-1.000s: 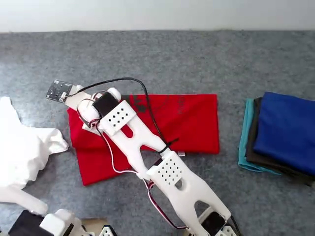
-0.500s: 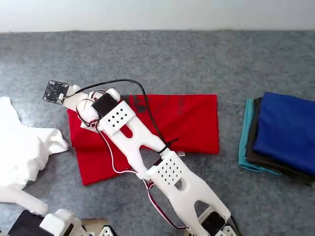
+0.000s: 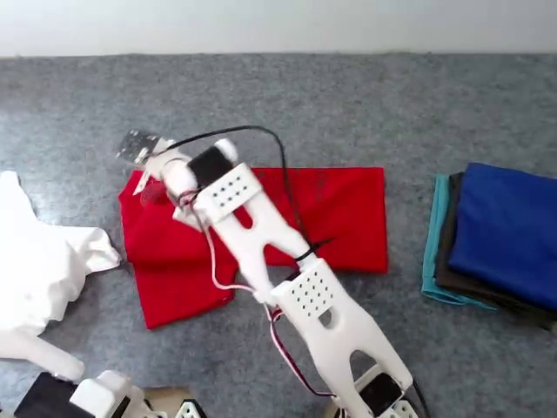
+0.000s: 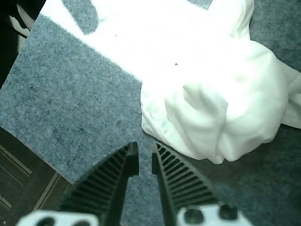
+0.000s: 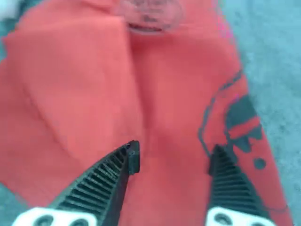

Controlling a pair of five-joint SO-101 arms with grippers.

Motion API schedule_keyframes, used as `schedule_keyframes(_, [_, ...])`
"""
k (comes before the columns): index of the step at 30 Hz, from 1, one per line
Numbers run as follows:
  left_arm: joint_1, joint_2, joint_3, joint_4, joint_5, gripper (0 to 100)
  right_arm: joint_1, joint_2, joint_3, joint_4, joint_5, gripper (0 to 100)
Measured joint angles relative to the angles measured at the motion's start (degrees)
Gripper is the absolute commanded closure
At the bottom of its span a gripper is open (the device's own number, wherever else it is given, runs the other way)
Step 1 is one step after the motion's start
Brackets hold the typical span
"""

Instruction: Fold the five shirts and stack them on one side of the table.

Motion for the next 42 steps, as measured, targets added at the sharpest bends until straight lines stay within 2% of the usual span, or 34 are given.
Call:
schedule_keyframes(3, [0.0,0.0,0.0,0.0,0.0,94,0.79,0.0,0.7,0.0,0.0,98.3])
schedule_keyframes(12, [0.0,0.0,0.0,0.0,0.0,94,-0.88,0.0,7.47,0.0,0.0,98.6])
schedule_keyframes(21, [0.0,0.0,0.0,0.0,0.0,94,4.57,0.0,12.22,0.0,0.0,98.7])
schedule_keyframes(30, [-0.09,0.0,0.0,-0.62,0.0,94,-1.85,-11.25,12.57,0.09,-0.09,98.3])
schedule_keyframes(34, [-2.29,0.0,0.0,-2.29,0.0,94,-5.19,-17.93,19.96,0.09,-0.26,98.1])
schedule_keyframes(36, [-2.46,0.0,0.0,-2.55,-0.26,94,-7.38,-21.71,26.55,0.09,-0.26,94.6])
schedule_keyframes(40, [-2.37,0.0,0.0,-2.73,-0.79,94,-13.01,-26.73,40.62,0.18,-0.26,76.4])
schedule_keyframes(42, [-2.37,0.0,0.0,-2.73,-0.79,94,-15.82,-27.08,45.27,0.18,-0.35,70.9])
